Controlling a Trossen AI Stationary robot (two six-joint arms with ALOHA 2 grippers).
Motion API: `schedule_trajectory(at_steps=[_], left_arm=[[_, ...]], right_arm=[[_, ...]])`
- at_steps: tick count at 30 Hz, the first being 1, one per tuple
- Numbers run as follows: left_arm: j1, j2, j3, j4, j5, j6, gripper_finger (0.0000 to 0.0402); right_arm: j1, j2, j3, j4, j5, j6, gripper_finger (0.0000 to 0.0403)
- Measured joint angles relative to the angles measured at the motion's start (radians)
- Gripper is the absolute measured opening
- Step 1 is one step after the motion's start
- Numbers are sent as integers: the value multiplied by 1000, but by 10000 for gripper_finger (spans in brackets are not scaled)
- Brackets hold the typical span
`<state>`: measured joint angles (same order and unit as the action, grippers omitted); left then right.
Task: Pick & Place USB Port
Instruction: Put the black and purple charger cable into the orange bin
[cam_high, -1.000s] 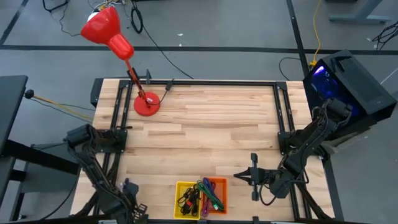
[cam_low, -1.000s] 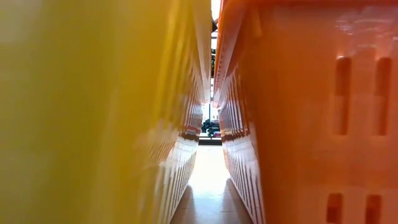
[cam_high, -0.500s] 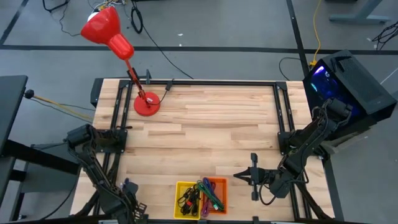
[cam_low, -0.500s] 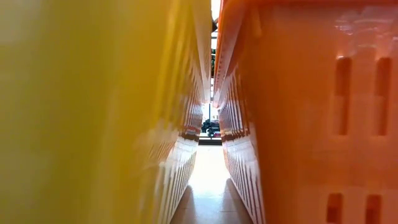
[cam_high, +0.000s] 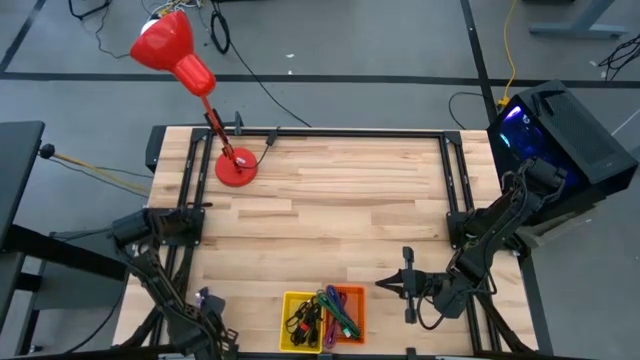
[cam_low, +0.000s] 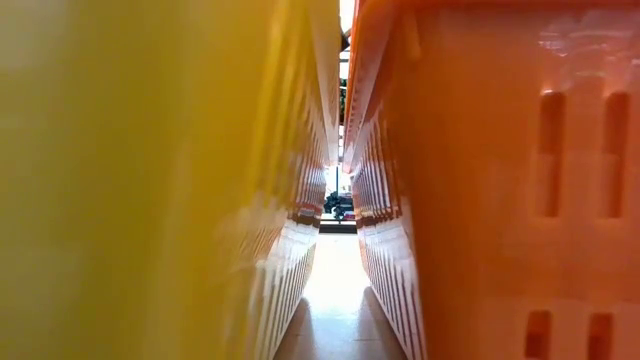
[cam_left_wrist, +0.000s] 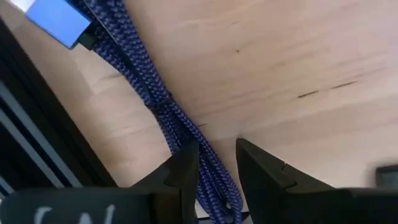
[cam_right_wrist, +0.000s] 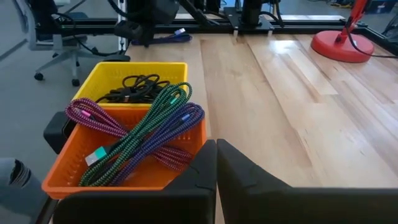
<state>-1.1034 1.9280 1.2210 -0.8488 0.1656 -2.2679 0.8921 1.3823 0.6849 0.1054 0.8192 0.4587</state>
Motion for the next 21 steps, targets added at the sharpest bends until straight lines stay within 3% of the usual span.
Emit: schedule_trajectory(at_steps=[6, 11, 16, 21], left_arm=[[1, 37, 3, -1, 3, 27, 91], [10, 40, 2, 4, 27, 28, 13], [27, 34, 0, -14, 38, 43, 5], [56, -9, -4, -152, -83, 80, 3]], right_arm=[[0, 0, 0, 1, 1, 1, 8], [0, 0, 0, 3, 1, 3, 8], [0, 0, 0, -1, 2, 3, 8], [0, 0, 0, -9, 3, 3, 8]])
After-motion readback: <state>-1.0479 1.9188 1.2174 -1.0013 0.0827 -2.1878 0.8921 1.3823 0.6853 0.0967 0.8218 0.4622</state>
